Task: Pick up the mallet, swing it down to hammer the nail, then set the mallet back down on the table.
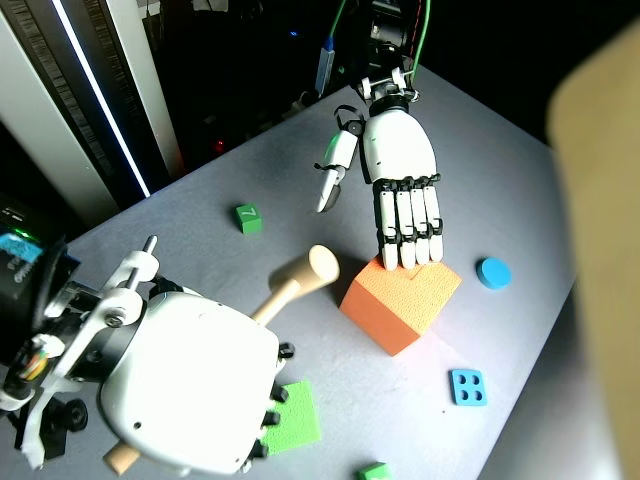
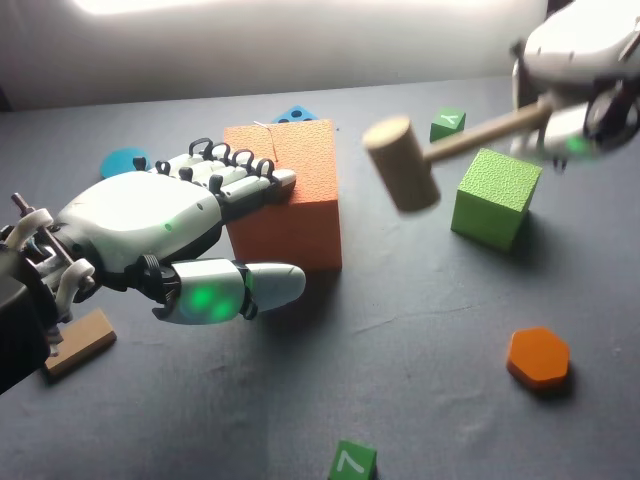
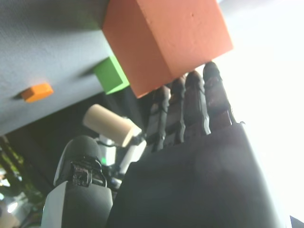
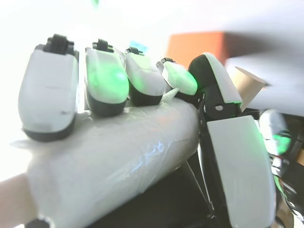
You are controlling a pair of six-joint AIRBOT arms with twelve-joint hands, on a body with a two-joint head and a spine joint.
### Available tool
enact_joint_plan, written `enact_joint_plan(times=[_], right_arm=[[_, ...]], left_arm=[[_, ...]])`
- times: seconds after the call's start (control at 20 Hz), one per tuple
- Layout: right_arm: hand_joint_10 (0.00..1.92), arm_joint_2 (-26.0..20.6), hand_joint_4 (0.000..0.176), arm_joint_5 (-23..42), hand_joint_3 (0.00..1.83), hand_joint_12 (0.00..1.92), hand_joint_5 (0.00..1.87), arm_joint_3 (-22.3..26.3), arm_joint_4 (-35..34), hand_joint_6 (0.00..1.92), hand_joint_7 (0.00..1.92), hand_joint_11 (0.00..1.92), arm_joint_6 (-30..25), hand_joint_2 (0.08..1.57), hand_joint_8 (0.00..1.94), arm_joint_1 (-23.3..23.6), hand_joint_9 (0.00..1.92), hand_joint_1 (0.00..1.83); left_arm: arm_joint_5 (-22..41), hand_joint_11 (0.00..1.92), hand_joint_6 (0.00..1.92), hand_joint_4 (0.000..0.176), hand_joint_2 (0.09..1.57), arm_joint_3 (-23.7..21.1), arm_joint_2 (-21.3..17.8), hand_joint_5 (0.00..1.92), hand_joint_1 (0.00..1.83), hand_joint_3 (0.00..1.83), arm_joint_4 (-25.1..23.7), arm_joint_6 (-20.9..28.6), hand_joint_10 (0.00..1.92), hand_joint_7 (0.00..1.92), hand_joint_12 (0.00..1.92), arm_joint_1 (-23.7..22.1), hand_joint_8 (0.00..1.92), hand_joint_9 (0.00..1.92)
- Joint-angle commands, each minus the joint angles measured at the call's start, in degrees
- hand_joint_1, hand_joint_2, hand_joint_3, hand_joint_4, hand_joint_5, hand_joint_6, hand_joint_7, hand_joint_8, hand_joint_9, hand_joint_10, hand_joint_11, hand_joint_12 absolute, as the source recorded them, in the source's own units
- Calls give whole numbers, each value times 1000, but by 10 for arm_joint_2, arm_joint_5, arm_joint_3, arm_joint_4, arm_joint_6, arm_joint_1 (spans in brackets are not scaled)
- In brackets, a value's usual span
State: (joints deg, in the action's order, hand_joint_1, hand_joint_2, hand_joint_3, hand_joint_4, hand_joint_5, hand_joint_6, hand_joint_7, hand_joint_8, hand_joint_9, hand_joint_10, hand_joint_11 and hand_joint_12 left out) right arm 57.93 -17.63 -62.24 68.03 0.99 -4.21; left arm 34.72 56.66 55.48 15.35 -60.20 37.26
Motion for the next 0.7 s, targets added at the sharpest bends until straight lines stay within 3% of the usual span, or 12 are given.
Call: enact_joint_plan(times=[0.0, 0.1, 0.25, 0.3, 0.65], right_arm=[[1921, -4, 176, 18, 12, 1921, 1261, 0, 76, 1921, 1500, 1780, -75, 1570, 1941, 11, 1610, 409], [1921, -1, 176, -3, 19, 1921, 1275, 5, 187, 1921, 1519, 1787, -200, 1571, 1941, 14, 1622, 375], [1921, 4, 176, -43, 12, 1921, 1269, 26, 435, 1921, 1515, 1778, -465, 1571, 1941, 1, 1613, 353], [1921, 10, 176, -59, 12, 1921, 1269, 30, 482, 1921, 1516, 1783, -514, 1571, 1941, -4, 1615, 361], [1921, 80, 176, -162, 0, 1921, 1289, 18, 588, 1921, 1539, 1785, -597, 1560, 1941, -22, 1641, 459]], left_arm=[[24, 43, 4, 0, 1241, 2, 4, 137, 0, 0, -4, 2, 1, 116, 56, -3, 2, 83], [24, 48, 7, 0, 1240, 2, 4, 146, 0, 0, -4, 2, 4, 123, 61, -2, 5, 92], [24, 45, 3, 0, 1238, 2, 4, 141, 0, 0, -4, 2, 3, 115, 64, -1, 1, 90], [24, 44, 1, 0, 1237, 2, 4, 136, 0, 0, -4, 2, 2, 115, 65, -1, 1, 90], [24, 60, 7, 0, 1240, 2, 4, 159, 0, 0, -4, 2, 7, 136, 79, 0, 7, 109]])
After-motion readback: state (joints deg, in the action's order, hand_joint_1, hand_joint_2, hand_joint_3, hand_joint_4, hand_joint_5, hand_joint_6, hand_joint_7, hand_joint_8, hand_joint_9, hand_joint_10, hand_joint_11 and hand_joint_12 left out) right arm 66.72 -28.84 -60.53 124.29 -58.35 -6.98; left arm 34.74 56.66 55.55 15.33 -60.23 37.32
